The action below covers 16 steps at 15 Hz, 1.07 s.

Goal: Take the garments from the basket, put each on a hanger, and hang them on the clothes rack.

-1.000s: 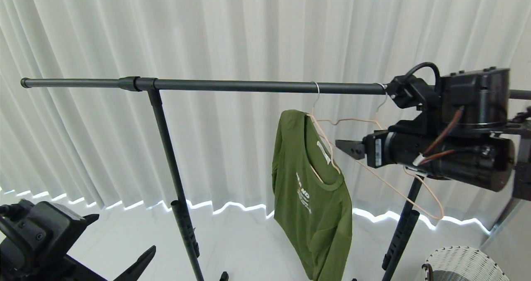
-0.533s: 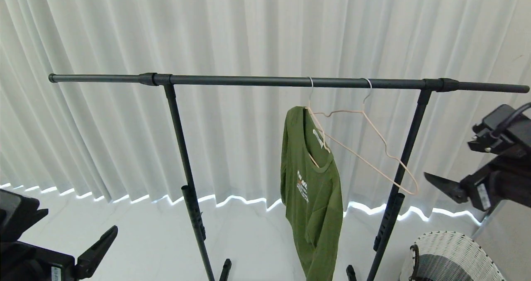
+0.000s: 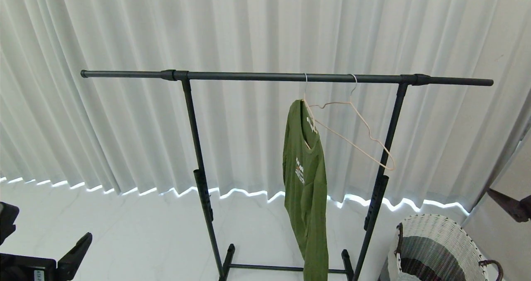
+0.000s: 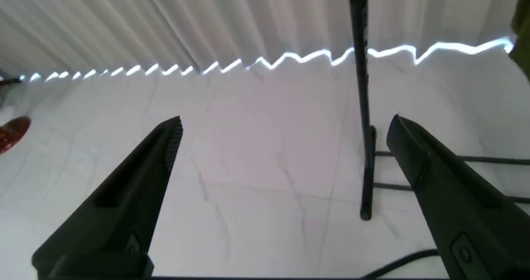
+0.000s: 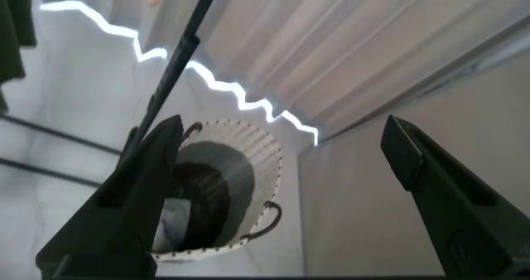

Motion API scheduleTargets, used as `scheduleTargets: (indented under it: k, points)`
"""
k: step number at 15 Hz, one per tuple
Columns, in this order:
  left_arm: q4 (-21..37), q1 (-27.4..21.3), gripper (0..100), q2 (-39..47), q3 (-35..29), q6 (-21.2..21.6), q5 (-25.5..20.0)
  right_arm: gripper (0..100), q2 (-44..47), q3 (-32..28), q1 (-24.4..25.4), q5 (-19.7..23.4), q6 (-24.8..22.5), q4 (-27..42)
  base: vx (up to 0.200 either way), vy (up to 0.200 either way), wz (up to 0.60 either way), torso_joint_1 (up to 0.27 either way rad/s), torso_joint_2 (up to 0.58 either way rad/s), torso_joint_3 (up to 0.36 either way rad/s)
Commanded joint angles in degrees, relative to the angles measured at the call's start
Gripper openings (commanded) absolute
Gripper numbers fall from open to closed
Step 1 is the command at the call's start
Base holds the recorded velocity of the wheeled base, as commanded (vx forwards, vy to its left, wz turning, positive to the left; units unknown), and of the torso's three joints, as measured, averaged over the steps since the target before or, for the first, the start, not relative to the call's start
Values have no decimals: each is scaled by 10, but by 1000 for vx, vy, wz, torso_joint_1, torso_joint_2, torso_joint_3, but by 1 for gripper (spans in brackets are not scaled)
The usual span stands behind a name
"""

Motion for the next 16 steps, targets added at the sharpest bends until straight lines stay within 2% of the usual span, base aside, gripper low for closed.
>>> scheduleTargets:
  k: [1, 5, 10, 16]
  points:
    - [0, 20, 100, 2, 2, 0, 0, 100, -3, 2, -2, 0, -1, 0, 0, 0, 0, 0, 0, 0]
    - [0, 37, 100, 7, 0, 0, 0, 100, -1, 8, -2, -1, -1, 0, 0, 0, 0, -63, 182, 101]
    - [-1, 37, 100, 12, -24, 3, -3, 100, 6, 9, -17, -1, -2, 0, 0, 0, 0, -187, 479, 291]
    - [-2, 35, 100, 60, -60, -1, -5, 100, 40, 10, -37, -3, -2, 2, 0, 0, 0, -165, 483, 312]
